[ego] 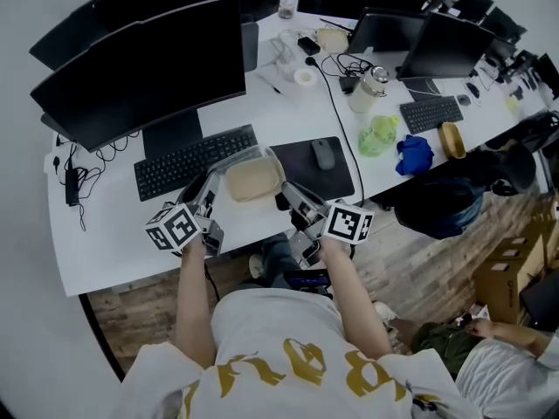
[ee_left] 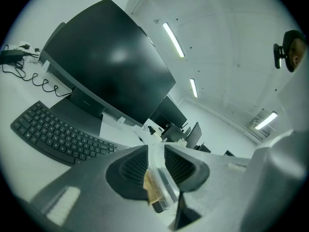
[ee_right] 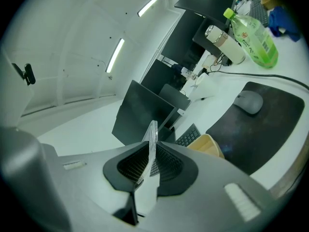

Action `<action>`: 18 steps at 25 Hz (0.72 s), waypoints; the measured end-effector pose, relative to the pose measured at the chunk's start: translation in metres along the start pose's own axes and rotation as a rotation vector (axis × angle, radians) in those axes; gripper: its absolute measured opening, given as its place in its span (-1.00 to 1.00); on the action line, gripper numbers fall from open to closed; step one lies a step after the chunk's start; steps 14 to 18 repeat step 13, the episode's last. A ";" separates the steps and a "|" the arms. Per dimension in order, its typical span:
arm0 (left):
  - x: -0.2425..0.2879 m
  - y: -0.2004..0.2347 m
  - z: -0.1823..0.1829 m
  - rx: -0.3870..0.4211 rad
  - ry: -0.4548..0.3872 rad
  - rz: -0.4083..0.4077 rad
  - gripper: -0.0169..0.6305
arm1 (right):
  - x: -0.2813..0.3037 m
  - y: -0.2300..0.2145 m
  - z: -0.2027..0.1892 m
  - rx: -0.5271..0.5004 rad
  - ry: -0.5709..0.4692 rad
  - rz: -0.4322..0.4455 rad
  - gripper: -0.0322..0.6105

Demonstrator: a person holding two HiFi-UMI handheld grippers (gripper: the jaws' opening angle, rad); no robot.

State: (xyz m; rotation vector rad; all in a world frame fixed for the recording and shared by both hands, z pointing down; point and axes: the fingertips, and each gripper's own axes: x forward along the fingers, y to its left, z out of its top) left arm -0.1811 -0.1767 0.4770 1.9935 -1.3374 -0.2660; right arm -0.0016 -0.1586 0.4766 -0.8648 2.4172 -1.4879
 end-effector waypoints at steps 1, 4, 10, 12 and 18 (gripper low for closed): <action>0.000 0.000 0.000 0.000 0.002 0.000 -0.63 | 0.000 0.000 -0.001 0.002 -0.001 -0.002 -0.70; 0.000 0.001 -0.002 0.000 0.007 0.002 -0.63 | -0.001 -0.001 -0.002 0.007 0.000 -0.005 -0.70; -0.003 0.005 -0.002 -0.004 0.008 0.005 -0.63 | 0.002 -0.001 -0.005 0.008 0.004 -0.002 -0.70; -0.003 0.006 -0.003 -0.003 0.008 0.008 -0.63 | 0.003 -0.002 -0.006 0.006 0.005 -0.002 -0.70; -0.003 0.007 -0.003 -0.003 0.008 0.010 -0.63 | 0.004 -0.002 -0.006 0.005 0.005 -0.002 -0.70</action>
